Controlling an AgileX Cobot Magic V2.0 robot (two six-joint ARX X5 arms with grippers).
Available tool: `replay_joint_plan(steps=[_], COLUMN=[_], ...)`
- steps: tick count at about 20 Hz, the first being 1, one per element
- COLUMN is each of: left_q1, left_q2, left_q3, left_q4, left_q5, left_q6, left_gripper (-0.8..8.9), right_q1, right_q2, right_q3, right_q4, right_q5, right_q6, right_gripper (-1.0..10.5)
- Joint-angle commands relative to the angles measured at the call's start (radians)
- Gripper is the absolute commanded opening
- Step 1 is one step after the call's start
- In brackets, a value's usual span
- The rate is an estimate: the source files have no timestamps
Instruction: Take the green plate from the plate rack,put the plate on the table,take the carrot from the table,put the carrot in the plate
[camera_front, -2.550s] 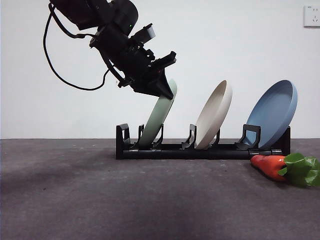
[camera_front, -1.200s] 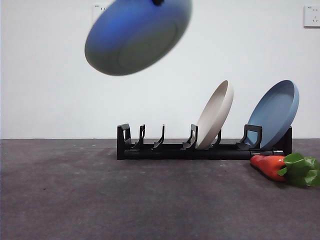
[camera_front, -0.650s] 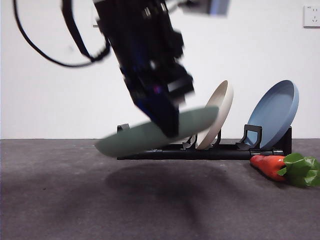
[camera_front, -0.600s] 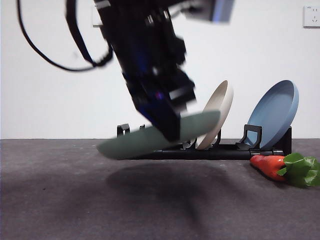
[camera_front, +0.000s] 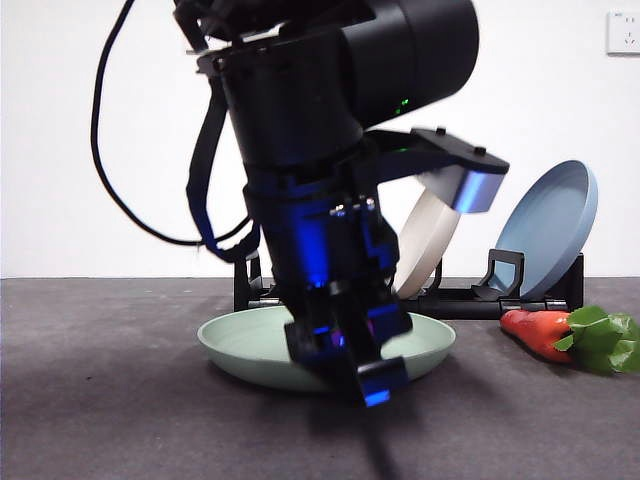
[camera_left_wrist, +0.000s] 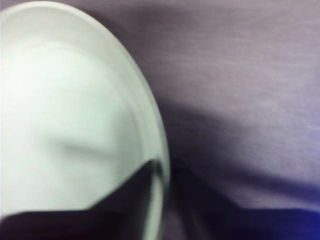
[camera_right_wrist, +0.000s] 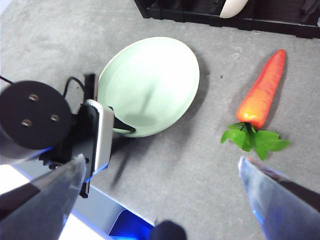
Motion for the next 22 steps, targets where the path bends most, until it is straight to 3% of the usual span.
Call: replay_joint_plan(steps=[1,6,11,15,22], left_q1=[-0.002,-0.019,-0.035,-0.041,-0.048], left_q2=[0.014,-0.065,-0.338,-0.594,-0.871], left_q3=[-0.004,-0.003,0.003,0.003,0.003], left_q4=[-0.004,-0.025,-0.031,-0.027,-0.047], left_q5=[0.013,0.013,0.051,0.107,0.175], left_q6=[-0.048,-0.113,-0.283,-0.429,-0.505], left_gripper=[3.46,3.46,3.45,3.46,3.46], right_q1=[0.002,0.002,0.002,0.019,0.080], right_q2=[0.007,0.071,0.254,0.441,0.720], right_q3=[0.002,0.002,0.002,0.002,0.002], right_q4=[0.002,0.015,0.137,0.261,0.457], right_q5=[0.001,0.010,0.020,0.162,0.312], right_q6=[0.006,0.007,0.025,0.033,0.050], right_gripper=[6.3,6.3,6.2,6.2,5.9])
